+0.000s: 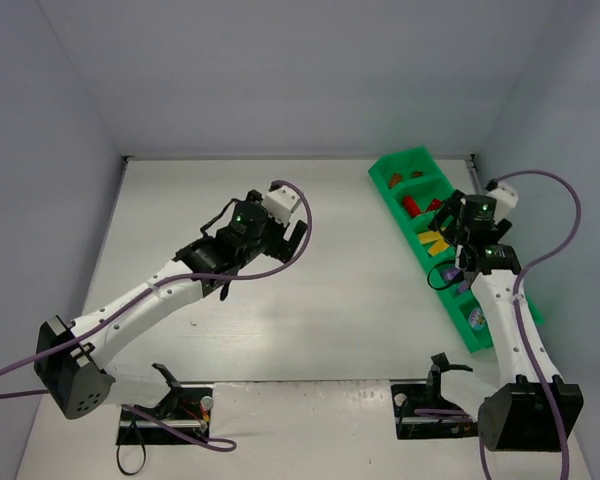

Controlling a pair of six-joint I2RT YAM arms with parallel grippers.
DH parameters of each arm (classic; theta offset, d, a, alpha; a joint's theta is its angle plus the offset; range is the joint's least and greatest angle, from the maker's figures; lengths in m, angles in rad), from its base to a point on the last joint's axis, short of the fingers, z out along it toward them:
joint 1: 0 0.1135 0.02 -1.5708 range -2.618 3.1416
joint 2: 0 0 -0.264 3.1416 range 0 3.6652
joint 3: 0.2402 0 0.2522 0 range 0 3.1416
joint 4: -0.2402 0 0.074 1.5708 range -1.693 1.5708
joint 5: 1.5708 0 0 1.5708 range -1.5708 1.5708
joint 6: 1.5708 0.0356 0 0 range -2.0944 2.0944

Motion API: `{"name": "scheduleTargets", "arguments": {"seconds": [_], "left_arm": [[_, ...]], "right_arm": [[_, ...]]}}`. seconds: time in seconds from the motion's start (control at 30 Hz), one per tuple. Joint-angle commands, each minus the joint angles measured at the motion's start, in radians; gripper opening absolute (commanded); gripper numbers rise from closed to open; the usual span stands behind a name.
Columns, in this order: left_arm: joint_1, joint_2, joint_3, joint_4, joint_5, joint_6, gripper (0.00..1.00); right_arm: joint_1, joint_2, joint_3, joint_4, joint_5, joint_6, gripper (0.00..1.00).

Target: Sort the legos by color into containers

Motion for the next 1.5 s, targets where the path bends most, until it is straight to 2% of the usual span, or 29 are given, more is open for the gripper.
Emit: {"name": "scheduleTargets", "arguments": {"seconds": [0.0, 0.07, 0.23, 0.47, 0.7, 0.87, 1.0, 1.13, 1.47], "left_arm": [[0.012, -0.031, 0.057, 0.023, -0.068, -0.059, 0.8], [0.016, -0.057, 0.05, 0.019, -0.11, -0.108, 0.8], [0.027, -0.131, 0.017, -0.006, -0.268, -0.217, 0.81], [0.041, -0.252, -0.022, -0.133, -0.378, -0.326, 0.81], [0.041, -0.35, -0.072, -0.259, -0.437, -0.396, 0.81], [0.043, -0.406, -0.092, -0.299, -0.449, -0.404, 0.81], [0.041, -0.429, -0.11, -0.303, -0.441, -0.404, 0.81], [0.043, -0.433, -0.119, -0.303, -0.435, -0.404, 0.81], [0.043, -0.401, -0.084, -0.352, -0.452, -0.472, 0.81]], "right_arm": [[0.104, 0.026, 0.069, 0.165, -0.108, -0.118, 0.83], [0.178, 0.04, 0.079, 0.208, -0.154, -0.138, 0.85], [0.342, 0.101, 0.122, 0.259, -0.22, -0.227, 1.0], [0.567, 0.127, 0.129, 0.329, -0.269, -0.278, 1.0], [0.698, 0.094, 0.099, 0.366, -0.265, -0.293, 1.0], [0.705, 0.031, 0.041, 0.374, -0.324, -0.3, 1.0], [0.705, -0.009, 0.014, 0.371, -0.312, -0.284, 1.0], [0.705, -0.06, -0.012, 0.362, -0.278, -0.287, 1.0], [0.705, -0.152, -0.047, 0.323, -0.305, -0.327, 1.0]]}}
